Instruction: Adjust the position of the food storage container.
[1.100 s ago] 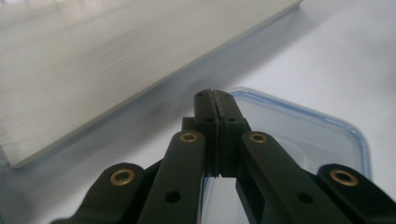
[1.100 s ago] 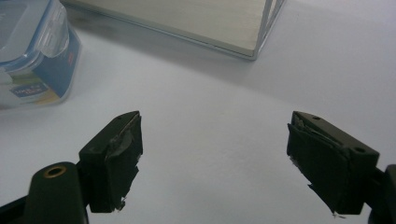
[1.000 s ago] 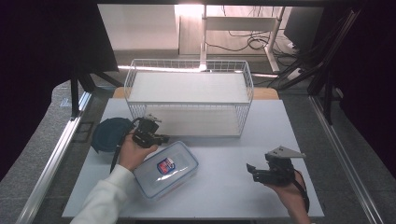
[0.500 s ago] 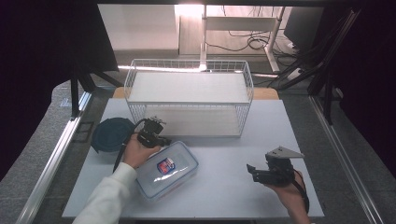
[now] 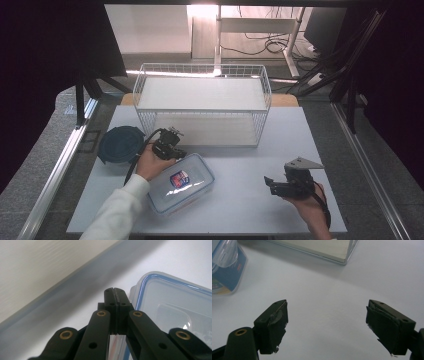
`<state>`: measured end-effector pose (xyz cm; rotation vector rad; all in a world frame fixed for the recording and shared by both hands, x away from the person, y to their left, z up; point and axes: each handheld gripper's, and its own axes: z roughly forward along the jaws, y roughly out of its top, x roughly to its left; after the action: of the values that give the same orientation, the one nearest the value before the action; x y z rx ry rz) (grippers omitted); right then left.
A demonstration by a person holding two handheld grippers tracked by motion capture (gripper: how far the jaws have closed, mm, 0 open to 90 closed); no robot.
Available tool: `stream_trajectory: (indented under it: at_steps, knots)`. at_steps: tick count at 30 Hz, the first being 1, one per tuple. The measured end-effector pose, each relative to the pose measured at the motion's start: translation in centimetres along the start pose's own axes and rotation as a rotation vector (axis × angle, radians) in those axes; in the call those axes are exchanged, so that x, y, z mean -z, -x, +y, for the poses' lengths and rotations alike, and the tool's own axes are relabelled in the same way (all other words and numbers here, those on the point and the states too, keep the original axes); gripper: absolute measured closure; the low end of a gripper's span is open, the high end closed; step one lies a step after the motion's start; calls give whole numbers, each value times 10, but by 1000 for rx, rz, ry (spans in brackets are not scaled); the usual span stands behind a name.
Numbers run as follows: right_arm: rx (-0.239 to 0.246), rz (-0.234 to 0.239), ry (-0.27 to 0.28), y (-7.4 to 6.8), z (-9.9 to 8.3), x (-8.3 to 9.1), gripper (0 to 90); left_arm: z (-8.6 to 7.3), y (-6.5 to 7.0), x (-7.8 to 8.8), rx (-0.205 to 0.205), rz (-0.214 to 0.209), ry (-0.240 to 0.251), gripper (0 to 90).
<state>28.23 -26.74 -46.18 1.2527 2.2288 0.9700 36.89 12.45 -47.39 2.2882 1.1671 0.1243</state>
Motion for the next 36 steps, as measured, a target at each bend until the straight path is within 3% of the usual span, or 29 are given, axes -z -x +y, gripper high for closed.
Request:
stream_trajectory:
  at_steps: [8,11,14,16,18,21,24,28,30,32,36]
  knots:
    - [-6,-2,0,3,-1,1,176,10,24,-8,-69,-51,-20,900]
    - [-13,-5,1,5,-1,1,175,9,24,-9,-66,-54,-20,900]
    - [-15,-2,6,5,-1,2,175,5,22,1,-76,-17,16,900]
    - [-22,1,12,5,0,4,176,-2,18,19,-49,-4,63,900]
    - [-26,-1,12,5,0,4,175,-15,13,39,-14,6,99,900]
    - [-29,-12,5,4,0,3,176,-44,7,62,7,27,146,900]
    - [-27,-16,6,3,0,4,176,-77,2,81,56,30,192,900]
    - [-26,-21,10,3,1,4,176,-119,-1,98,122,33,208,900]
    - [-26,-19,8,1,1,3,176,-137,1,101,152,10,207,900]
    - [-23,-20,8,0,2,3,176,-150,7,103,159,-16,210,900]
    - [-18,-20,7,-1,2,2,176,-161,30,106,104,-95,220,900]
